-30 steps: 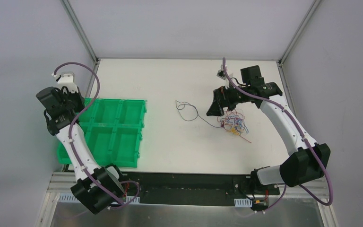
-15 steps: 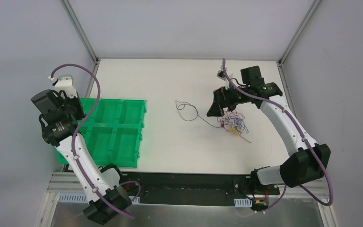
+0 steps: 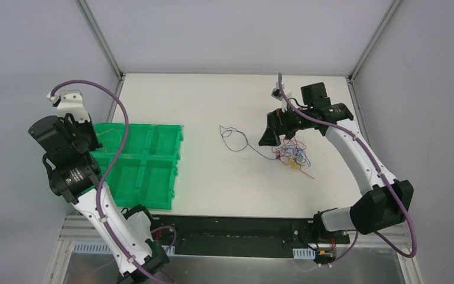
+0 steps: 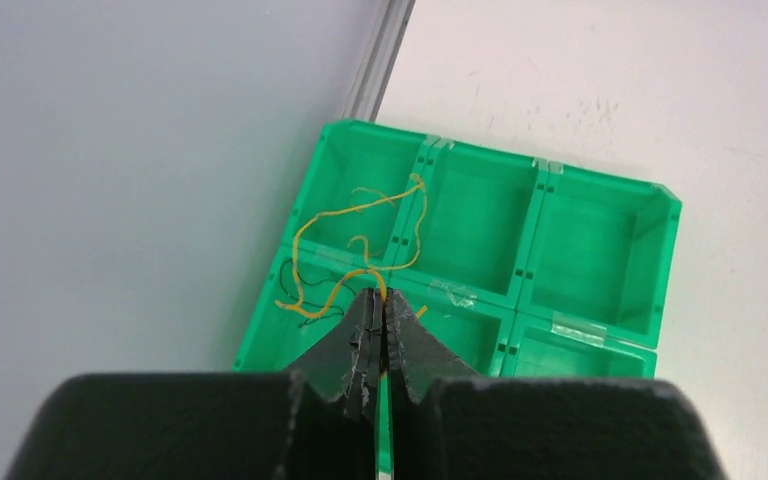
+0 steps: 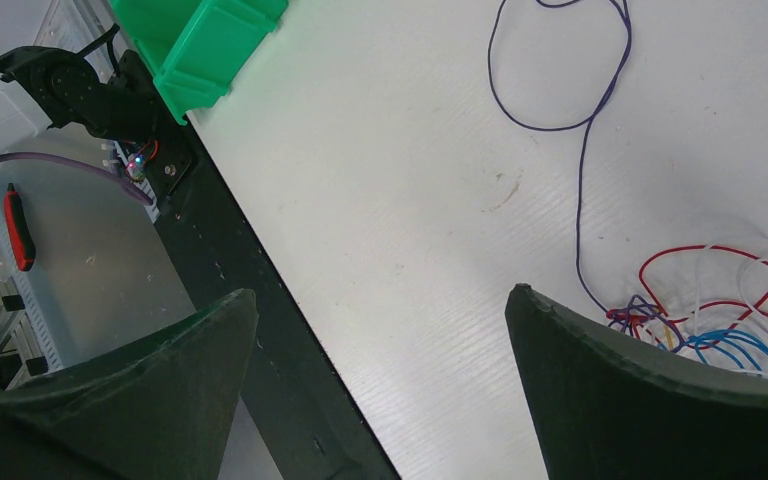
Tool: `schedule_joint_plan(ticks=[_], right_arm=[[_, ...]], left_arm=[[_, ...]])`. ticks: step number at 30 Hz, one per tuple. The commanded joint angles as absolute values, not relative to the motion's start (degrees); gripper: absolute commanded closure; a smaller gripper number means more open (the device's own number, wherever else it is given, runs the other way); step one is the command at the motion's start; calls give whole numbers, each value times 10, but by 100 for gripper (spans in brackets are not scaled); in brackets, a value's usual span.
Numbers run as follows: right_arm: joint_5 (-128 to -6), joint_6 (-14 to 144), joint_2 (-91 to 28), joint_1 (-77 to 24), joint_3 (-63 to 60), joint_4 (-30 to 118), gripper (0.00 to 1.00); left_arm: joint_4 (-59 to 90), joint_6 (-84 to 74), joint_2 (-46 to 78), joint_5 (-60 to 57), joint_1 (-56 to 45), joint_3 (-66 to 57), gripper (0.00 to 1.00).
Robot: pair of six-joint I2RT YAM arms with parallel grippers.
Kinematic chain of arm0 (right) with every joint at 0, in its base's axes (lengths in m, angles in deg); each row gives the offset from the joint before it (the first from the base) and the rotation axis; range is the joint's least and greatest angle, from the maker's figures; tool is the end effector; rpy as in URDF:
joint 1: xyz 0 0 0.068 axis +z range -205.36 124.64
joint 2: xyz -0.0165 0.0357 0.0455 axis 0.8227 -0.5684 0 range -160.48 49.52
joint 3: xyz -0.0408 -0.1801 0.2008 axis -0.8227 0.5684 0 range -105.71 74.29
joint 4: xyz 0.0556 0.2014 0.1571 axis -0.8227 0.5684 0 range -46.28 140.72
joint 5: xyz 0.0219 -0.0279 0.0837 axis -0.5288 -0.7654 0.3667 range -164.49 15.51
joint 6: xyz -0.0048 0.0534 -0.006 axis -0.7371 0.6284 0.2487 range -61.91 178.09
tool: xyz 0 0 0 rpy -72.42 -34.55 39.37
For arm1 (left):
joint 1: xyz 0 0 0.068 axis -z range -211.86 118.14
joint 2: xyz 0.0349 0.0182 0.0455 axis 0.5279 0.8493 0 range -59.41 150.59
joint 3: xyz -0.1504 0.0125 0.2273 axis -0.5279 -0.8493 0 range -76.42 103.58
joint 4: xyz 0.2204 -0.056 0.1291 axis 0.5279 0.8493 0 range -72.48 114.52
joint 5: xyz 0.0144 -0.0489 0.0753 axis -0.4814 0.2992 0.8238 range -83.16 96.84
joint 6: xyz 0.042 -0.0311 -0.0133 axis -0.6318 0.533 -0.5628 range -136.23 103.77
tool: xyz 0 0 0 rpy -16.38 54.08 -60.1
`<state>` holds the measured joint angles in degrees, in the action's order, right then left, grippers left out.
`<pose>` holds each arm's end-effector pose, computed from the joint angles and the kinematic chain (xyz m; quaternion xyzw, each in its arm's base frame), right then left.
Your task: Untangle the cables
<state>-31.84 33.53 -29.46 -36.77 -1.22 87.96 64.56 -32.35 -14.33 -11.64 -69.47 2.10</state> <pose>0.2625 0.1137 0.3435 -0.4414 0.7597 0.3212 0.3532 0.0939 0.0580 0.4602 -0.0470 0.7806 0.1632 0.6016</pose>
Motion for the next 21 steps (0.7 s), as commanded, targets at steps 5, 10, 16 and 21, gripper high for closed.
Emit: schedule_joint_plan(ticks=[5,10,16,21], right_arm=[[-314,325,-272,-367,-11,891,1],[-321,318,-273,-367,-13,899,1],[-321,311,-276,-370,-15,906,1],[-315,318,-285,-370,-26,908,1]], left_arm=[[651,-321,-73,-77,-699,-30,100],[583,-334,-26,-2,-700,-54,100],[551,-367,3,21,-720,31,100],[548,-381,58,13,-753,127,100]])
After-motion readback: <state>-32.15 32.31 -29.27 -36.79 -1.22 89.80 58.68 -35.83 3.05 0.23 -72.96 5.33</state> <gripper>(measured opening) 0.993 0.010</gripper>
